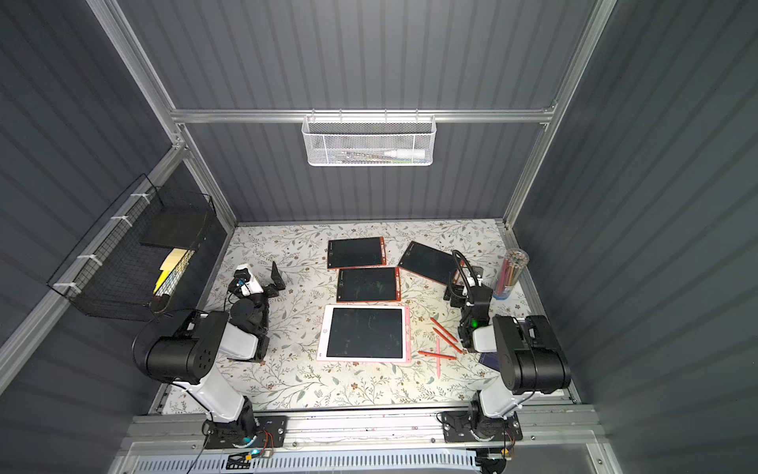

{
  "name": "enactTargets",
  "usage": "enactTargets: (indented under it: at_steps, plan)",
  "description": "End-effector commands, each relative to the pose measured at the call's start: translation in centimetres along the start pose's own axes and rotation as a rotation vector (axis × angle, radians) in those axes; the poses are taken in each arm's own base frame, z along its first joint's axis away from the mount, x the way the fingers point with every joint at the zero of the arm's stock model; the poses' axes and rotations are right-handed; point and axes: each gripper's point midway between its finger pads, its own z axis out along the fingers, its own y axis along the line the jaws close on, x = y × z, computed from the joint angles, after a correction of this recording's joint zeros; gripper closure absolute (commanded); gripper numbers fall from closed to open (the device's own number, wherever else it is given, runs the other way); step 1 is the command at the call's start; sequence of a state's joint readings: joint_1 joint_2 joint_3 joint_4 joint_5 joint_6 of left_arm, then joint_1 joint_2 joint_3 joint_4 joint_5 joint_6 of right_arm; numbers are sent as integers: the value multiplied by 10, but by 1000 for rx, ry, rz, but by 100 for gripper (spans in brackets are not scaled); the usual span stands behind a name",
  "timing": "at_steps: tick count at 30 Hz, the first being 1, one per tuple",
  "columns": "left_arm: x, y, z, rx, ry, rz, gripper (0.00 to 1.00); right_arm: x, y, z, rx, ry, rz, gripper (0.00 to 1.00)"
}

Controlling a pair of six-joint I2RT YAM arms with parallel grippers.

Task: Place the stylus back onto the writing tablet
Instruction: Move the stylus to the center of the board.

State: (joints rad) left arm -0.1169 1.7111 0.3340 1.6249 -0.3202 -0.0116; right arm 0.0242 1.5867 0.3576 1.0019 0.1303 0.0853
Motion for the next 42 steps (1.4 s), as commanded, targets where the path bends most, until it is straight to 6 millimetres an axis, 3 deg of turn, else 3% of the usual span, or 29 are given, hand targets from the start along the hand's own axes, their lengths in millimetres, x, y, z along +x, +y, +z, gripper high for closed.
enactTargets:
  at_steps: [1,42]
  plan:
    - [-87,2,-14,11,-348,-104,1,-7,1,3,-7,-27,-5,1]
    - [-86,3,-14,2,-345,-105,1,-7,0,3,-4,-25,-8,1]
